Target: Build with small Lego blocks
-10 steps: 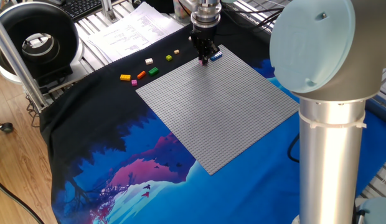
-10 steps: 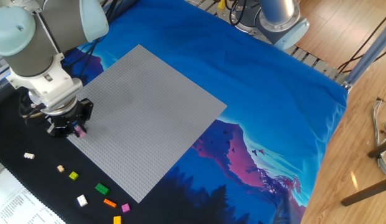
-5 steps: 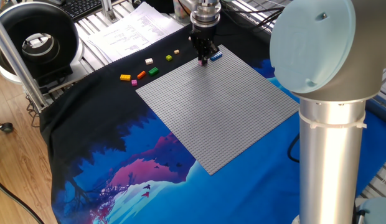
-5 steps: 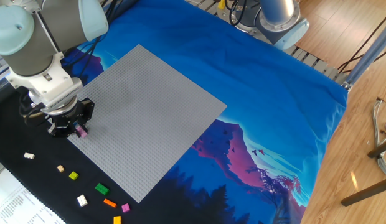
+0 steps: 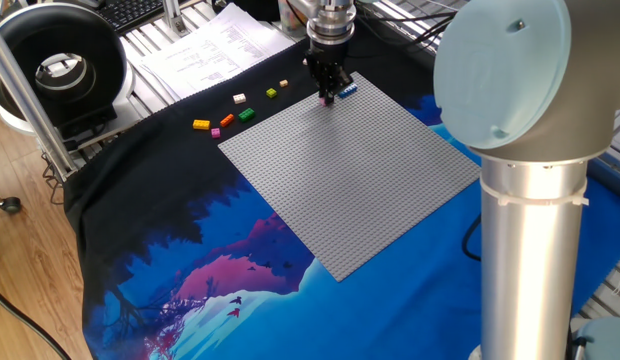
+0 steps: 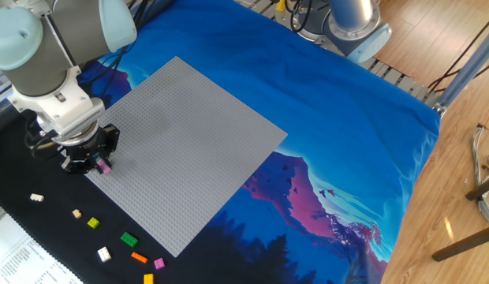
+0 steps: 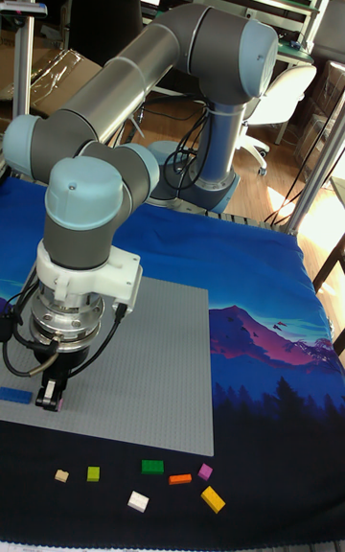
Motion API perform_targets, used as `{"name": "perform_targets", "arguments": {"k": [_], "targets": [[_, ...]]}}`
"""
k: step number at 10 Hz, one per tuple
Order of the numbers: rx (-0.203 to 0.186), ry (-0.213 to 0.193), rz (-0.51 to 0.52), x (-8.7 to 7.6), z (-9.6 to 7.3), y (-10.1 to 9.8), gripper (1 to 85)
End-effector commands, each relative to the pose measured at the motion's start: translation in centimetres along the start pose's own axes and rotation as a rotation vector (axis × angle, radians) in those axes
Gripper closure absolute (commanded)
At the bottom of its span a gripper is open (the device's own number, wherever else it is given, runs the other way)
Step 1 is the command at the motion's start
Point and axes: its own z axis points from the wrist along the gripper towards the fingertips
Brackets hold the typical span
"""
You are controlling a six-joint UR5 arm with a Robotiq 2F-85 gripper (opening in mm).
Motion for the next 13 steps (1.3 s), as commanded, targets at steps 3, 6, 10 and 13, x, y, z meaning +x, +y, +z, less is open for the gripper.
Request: {"name": "perform_targets", "arguments": {"k": [3,6,10,13], "targets": [[0.000,-0.014,-0.006,0.03,-0.13,0.08,69.3],[-0.004,-0.023,-0.005,-0.19,-0.16,0.18,67.7],[-0.001,-0.024,0.002,-0.26,-0.06,0.02,66.0],[0.004,-0.015,0.000,-0.07,0.02,-0.15,66.0]]}}
